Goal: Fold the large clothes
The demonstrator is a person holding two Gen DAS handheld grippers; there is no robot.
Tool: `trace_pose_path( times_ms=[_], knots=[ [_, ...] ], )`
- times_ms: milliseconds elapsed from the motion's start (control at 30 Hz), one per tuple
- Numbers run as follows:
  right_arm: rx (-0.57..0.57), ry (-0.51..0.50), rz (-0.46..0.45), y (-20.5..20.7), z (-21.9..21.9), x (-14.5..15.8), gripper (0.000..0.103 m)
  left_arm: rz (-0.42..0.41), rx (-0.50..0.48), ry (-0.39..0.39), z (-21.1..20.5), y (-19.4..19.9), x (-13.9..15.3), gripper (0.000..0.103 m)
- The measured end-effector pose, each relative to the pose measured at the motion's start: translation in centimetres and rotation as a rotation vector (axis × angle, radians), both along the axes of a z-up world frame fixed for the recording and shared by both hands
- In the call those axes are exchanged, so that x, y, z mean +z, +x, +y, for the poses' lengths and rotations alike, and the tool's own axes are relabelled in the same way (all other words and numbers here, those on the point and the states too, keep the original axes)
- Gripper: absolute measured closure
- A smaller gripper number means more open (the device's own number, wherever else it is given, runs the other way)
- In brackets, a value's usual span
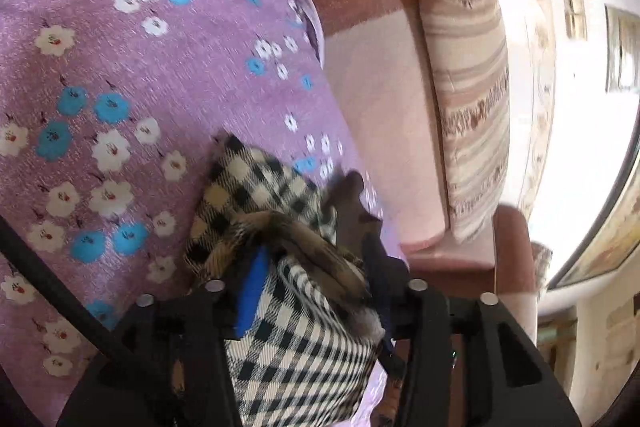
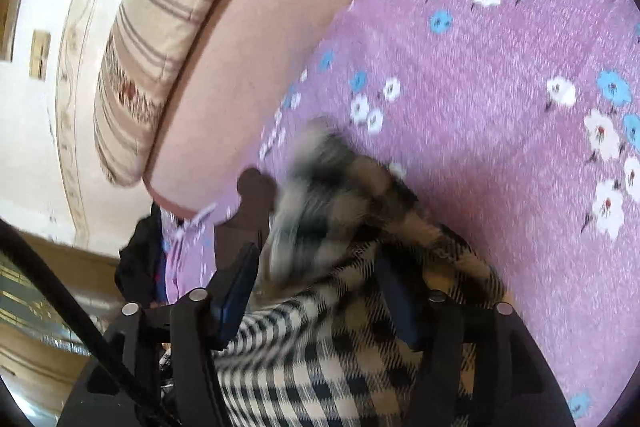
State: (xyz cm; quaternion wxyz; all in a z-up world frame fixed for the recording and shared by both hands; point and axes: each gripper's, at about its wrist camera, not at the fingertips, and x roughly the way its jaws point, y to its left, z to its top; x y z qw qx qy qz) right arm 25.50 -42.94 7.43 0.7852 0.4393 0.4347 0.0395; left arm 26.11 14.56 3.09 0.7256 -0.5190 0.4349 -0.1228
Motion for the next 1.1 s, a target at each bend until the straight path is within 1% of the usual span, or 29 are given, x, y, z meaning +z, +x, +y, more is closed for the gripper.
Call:
trace_pose_path(
  times_ms=[33,67,100,167,233,333,400,500,567,667,733,800,833,867,900,933,967,1000,1033,1067,1100],
  knots=[
    [-0.005,-0.015,0.002,0.3,-0.1,0.1,0.037,-0.007,0.031,0.025,0.5,0.0,0.2,0.047],
    [-0.008,-0.040,0.008,0.6,-0.2,0.2,0.037,-0.013,0.062,0.036,1.1,-0.1,0.4,0.044],
    [-0.010,-0.064,0.013,0.8,-0.2,0.3,0.037,-0.015,0.088,0.029,1.7,-0.1,0.4,0.039],
    [-0.013,-0.110,0.012,0.8,-0.4,0.8,0.037,-0.004,0.099,0.028,2.4,0.0,0.5,0.037],
    [-0.005,-0.147,0.009,0.5,-0.5,1.2,0.037,-0.015,0.076,0.079,2.6,-0.2,1.1,0.037],
    [0.036,-0.213,0.006,-0.9,-1.0,1.6,0.037,-0.039,0.029,0.220,2.5,-1.1,2.6,0.036],
    [0.076,-0.273,0.003,-2.7,-1.1,2.1,0.036,-0.045,0.000,0.288,2.4,-2.1,3.0,0.033],
    [0.107,-0.309,0.003,-6.4,-2.1,2.4,0.034,-0.056,-0.059,0.363,2.3,-4.3,2.8,0.033],
    [0.113,-0.310,0.006,-9.2,-2.9,2.3,0.031,-0.059,-0.105,0.396,2.0,-5.8,2.2,0.032],
    [0.113,-0.299,0.018,-13.0,-3.6,1.4,0.030,-0.060,-0.205,0.437,0.9,-8.2,0.6,0.032],
    [0.128,-0.280,0.031,-15.0,-3.5,0.5,0.030,-0.058,-0.268,0.440,0.1,-9.4,-0.6,0.031],
    [0.152,-0.263,0.041,-16.6,-3.1,-0.6,0.030,-0.052,-0.333,0.424,-0.9,-10.4,-2.0,0.030],
    [0.167,-0.255,0.040,-17.1,-2.8,-1.0,0.030,-0.044,-0.351,0.423,-1.3,-10.8,-2.6,0.030],
    [0.183,-0.255,0.024,-17.6,-2.2,-1.3,0.031,-0.050,-0.351,0.443,-1.6,-11.2,-2.9,0.030],
    [0.192,-0.277,0.011,-18.0,-1.7,-1.3,0.035,-0.053,-0.359,0.481,-1.9,-11.3,-2.7,0.037],
    [0.210,-0.293,0.007,-18.0,-1.3,-1.3,0.065,-0.041,-0.388,0.520,-2.3,-11.2,-2.4,0.073],
    [0.250,-0.273,0.021,-17.7,-0.9,-1.5,0.092,-0.016,-0.422,0.538,-2.6,-10.9,-2.1,0.087],
    [0.268,-0.235,0.038,-17.5,-0.8,-1.8,0.091,-0.007,-0.425,0.575,-2.6,-10.9,-1.2,0.091],
    [0.262,-0.230,0.040,-17.6,-1.0,-1.8,0.092,-0.010,-0.423,0.631,-2.6,-11.0,-0.2,0.098],
    [0.258,-0.243,0.042,-17.8,-1.1,-1.6,0.093,-0.024,-0.428,0.676,-2.5,-11.1,0.9,0.098],
    [0.251,-0.258,0.046,-18.0,-1.3,-1.4,0.093,-0.039,-0.433,0.687,-2.3,-11.3,1.7,0.098]
  ],
)
